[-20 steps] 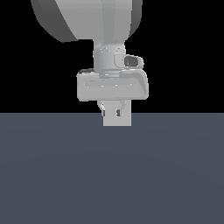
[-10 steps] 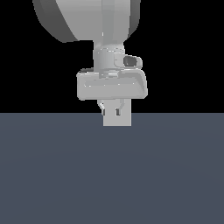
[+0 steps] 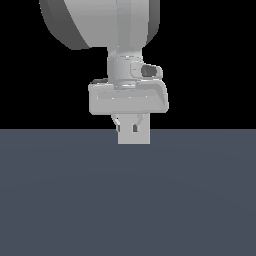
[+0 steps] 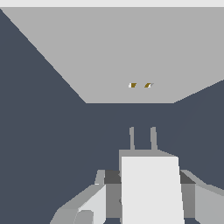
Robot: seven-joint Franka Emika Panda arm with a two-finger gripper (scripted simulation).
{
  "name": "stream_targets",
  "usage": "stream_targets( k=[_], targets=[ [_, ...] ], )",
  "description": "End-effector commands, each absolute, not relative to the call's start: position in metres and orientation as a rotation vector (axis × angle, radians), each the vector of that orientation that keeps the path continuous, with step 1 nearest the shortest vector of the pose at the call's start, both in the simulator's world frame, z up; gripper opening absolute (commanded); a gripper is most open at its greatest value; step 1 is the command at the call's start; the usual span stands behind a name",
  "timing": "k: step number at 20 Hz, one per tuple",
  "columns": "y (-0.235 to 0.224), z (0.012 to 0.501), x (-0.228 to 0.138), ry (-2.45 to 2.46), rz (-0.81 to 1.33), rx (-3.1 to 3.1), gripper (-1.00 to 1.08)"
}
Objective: Plug the charger into the wall socket.
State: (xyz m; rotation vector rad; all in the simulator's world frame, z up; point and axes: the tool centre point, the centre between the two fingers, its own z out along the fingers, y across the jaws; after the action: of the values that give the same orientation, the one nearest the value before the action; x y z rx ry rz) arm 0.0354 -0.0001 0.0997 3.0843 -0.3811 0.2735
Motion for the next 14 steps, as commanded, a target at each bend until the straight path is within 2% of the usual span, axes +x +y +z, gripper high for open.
stream_targets(
  k=[1, 14],
  targets=[
    [-0.001, 0.1, 0.04, -0.381, 0.274, 3.084, -1.0],
    [-0.011, 0.1, 0.077, -0.382, 0.274, 3.085, -1.0]
  ],
)
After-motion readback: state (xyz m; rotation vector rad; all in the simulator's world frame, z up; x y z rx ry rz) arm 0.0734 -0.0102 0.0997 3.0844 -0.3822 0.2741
